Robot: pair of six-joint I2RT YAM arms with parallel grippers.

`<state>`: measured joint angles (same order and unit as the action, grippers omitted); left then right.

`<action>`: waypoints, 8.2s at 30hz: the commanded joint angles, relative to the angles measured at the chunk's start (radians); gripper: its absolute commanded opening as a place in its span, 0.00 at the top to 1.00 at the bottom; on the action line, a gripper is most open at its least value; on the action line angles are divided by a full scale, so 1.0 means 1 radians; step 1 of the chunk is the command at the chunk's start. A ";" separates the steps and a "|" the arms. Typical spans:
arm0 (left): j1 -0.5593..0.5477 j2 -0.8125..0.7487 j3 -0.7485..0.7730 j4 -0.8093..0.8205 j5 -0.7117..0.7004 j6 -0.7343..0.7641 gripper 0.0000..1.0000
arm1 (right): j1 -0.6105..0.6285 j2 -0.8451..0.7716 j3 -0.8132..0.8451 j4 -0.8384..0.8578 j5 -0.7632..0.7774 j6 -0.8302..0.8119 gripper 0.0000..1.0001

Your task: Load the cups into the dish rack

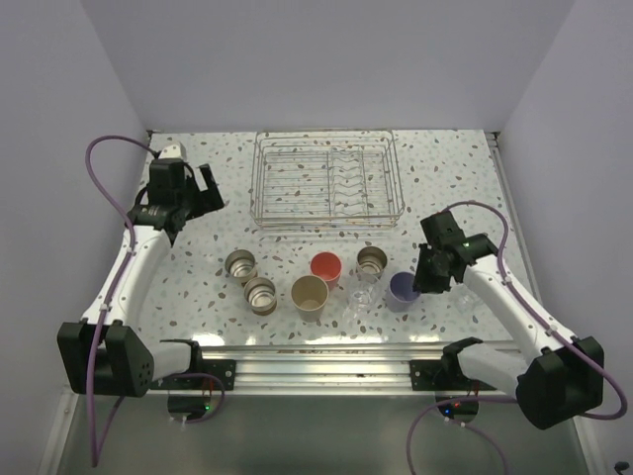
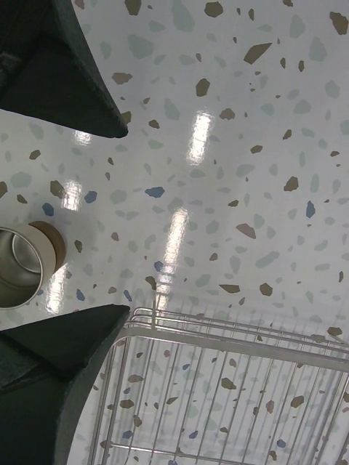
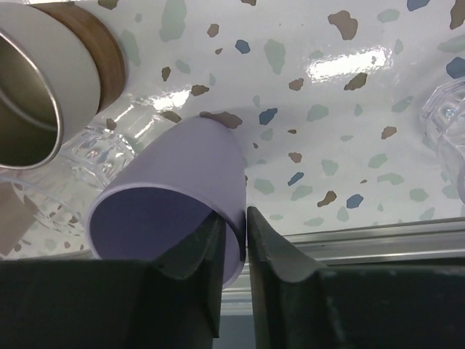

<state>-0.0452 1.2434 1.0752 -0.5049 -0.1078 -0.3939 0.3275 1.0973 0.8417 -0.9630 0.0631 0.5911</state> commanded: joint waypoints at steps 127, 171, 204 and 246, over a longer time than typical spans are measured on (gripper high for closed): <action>-0.266 1.031 1.151 -0.072 -0.084 0.204 1.00 | -0.160 0.116 0.593 -0.003 -0.304 -0.050 0.19; -0.237 0.716 0.945 0.147 -0.055 0.038 0.00 | -0.136 0.177 0.577 0.050 -0.381 -0.094 0.20; -0.084 -0.121 0.054 0.097 0.307 -0.023 0.00 | 0.472 0.426 0.494 0.089 -0.276 -0.126 0.32; -0.127 -0.150 0.132 -0.003 0.250 -0.006 0.01 | 0.622 0.515 0.894 -0.130 -0.079 -0.088 1.00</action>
<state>-0.1661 1.0866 1.1366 -0.5056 0.1600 -0.4252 0.9443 1.6314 1.5970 -0.9943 -0.0685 0.5373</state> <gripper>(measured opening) 0.994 0.052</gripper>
